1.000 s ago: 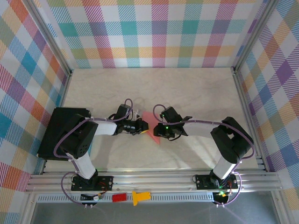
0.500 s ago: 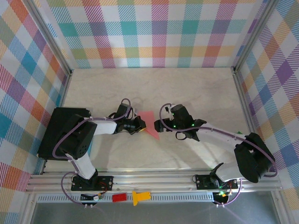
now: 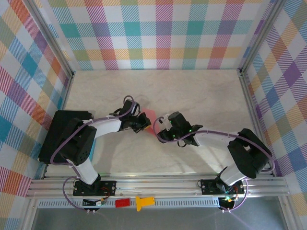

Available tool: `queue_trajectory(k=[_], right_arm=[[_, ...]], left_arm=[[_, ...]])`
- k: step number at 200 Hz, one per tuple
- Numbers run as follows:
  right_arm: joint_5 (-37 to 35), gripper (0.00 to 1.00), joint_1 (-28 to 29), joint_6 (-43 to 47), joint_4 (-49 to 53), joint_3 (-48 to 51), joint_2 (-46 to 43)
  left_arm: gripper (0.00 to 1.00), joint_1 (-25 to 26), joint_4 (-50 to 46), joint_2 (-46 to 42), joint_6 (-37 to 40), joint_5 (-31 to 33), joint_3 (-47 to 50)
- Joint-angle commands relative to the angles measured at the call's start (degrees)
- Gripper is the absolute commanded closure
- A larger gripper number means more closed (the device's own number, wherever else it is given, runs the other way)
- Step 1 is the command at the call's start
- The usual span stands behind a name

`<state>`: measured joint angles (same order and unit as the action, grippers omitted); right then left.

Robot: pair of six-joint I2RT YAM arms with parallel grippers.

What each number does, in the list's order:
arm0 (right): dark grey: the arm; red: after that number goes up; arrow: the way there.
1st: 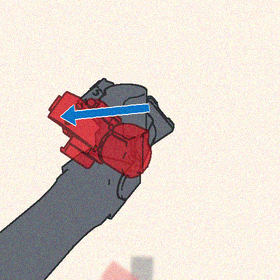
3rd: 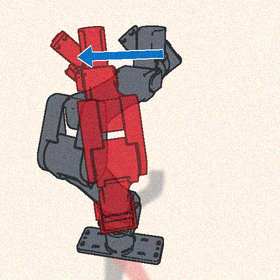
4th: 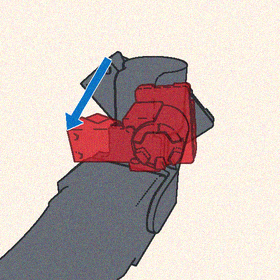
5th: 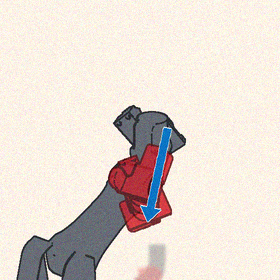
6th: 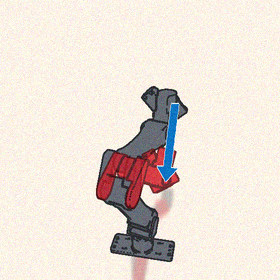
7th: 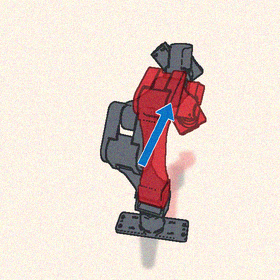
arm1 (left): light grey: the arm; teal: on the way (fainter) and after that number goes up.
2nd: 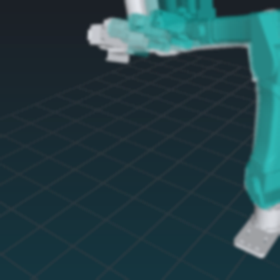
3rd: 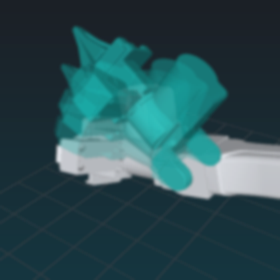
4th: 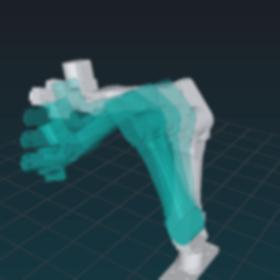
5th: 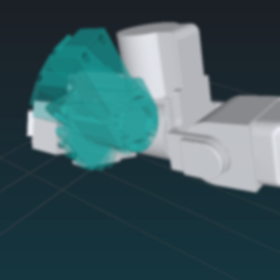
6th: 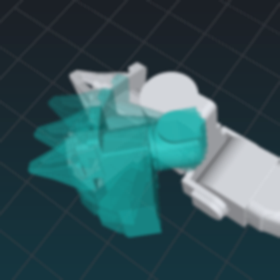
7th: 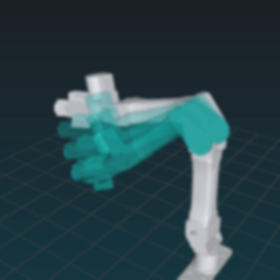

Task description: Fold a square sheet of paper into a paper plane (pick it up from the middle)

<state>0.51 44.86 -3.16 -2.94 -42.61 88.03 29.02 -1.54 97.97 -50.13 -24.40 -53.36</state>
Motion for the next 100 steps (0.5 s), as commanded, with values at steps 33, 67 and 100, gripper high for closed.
queue_trajectory(k=[33, 67, 100], right_arm=[[0.1, 0.56, 1.5, 3.1, -8.3, -1.6, 5.6], [-0.5, 0.59, 1.5, 2.3, -10.2, -2.5, 8.0], [-0.3, 0.61, 1.5, 2.1, -10.8, -3.0, 9.4]], left_arm=[[0.94, 1.2, -5.9, 1.1, -0.7, 0.8, -3.9], [0.94, 1.4, -6.3, 1.4, -0.8, 0.6, -4.1], [0.94, 1.4, -6.3, 1.7, -1.2, 0.5, -4.1]])
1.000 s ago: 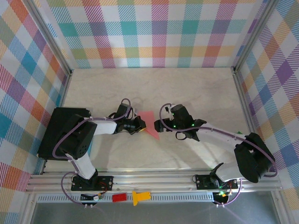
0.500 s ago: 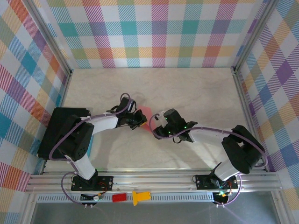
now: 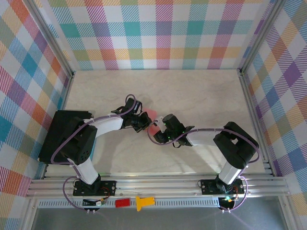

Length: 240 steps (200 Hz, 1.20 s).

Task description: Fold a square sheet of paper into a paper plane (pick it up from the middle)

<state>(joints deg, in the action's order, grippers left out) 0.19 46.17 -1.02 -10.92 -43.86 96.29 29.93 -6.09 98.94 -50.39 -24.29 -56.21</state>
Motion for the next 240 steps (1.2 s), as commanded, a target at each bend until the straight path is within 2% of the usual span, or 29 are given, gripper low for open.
queue_trajectory(k=[1, 50, 110, 140, 188, 240], right_arm=[[0.1, 0.61, 0.2, 0.0, -2.8, -1.8, 1.1], [1.0, 0.67, 0.2, 0.4, -3.3, -1.1, 1.4], [1.1, 0.72, 0.2, 1.1, -3.9, -0.4, 1.2], [1.1, 0.74, 0.2, 1.4, -4.6, 0.4, 1.2], [0.8, 0.74, 0.2, 1.8, -4.7, 0.9, 1.0], [1.0, 0.71, 0.3, 1.0, -3.6, 0.4, 0.5]], left_arm=[[0.94, 0.5, -1.7, 0.7, -0.9, 0.3, -1.3], [0.91, 0.5, -1.8, 0.8, -1.0, -0.2, -1.9], [0.8, -0.2, -2.8, 1.9, 0.2, -1.1, -4.3], [0.78, -1.6, -4.1, 2.5, 1.8, -1.3, -4.9], [0.8, -3.5, -4.6, 4.0, 3.5, -3.1, -5.1], [0.92, -3.6, -4.8, 3.9, 3.7, -3.7, -5.2]])
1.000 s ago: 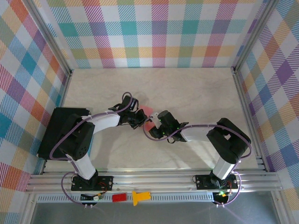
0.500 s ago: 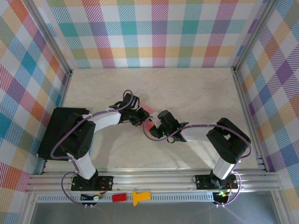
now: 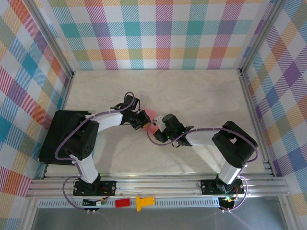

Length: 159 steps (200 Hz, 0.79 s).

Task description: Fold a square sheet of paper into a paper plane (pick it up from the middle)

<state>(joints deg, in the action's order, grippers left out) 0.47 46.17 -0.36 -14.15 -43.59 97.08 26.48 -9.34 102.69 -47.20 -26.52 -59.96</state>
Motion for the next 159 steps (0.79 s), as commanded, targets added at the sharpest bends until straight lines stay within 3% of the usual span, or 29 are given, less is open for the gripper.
queue_trajectory(k=[1, 30, 48, 77, 159], right_arm=[[0.7, 0.71, 0.3, 0.3, -0.2, 0.0, -0.2], [-1.3, 0.64, 0.9, -3.1, 3.8, -1.9, -1.3], [-3.1, 0.58, 1.2, -11.1, 11.8, -5.1, -2.7], [-4.4, 0.51, 2.9, -20.6, 16.1, -5.5, -4.6], [-13.1, 0.55, 5.9, -21.4, 22.5, -13.0, 2.0]], left_arm=[[0.93, -0.1, -1.5, 0.2, 0.5, -1.4, -1.5], [0.94, 0.1, -0.6, -0.9, -1.2, -1.0, -1.0], [0.94, 0.4, -0.4, -1.2, -2.2, -0.3, -0.9], [0.94, 0.6, 0.4, -1.0, -3.4, 0.1, -0.9], [0.95, 0.7, 0.1, -1.1, -3.9, -0.3, -0.6]])
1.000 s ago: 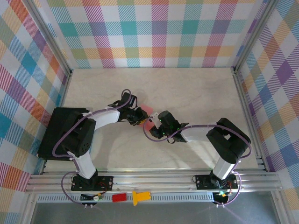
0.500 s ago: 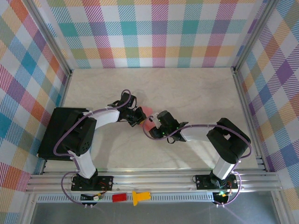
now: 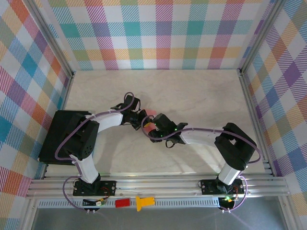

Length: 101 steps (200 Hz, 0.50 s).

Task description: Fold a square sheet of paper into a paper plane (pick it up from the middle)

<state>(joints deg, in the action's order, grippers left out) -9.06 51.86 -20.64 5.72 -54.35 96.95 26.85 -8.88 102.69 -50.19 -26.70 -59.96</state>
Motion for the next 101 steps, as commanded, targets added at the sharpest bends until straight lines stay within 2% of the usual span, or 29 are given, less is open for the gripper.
queue_trajectory(k=[1, 101], right_arm=[[-3.6, 0.55, 0.2, -1.1, 2.6, -2.3, 2.1], [-8.7, 0.62, 1.7, 1.0, 2.1, -5.9, 7.8]], left_arm=[[0.95, 0.3, -0.4, -1.1, -0.8, -0.1, -0.6], [0.94, 0.3, -0.6, -1.0, -1.3, -0.6, -0.3]])
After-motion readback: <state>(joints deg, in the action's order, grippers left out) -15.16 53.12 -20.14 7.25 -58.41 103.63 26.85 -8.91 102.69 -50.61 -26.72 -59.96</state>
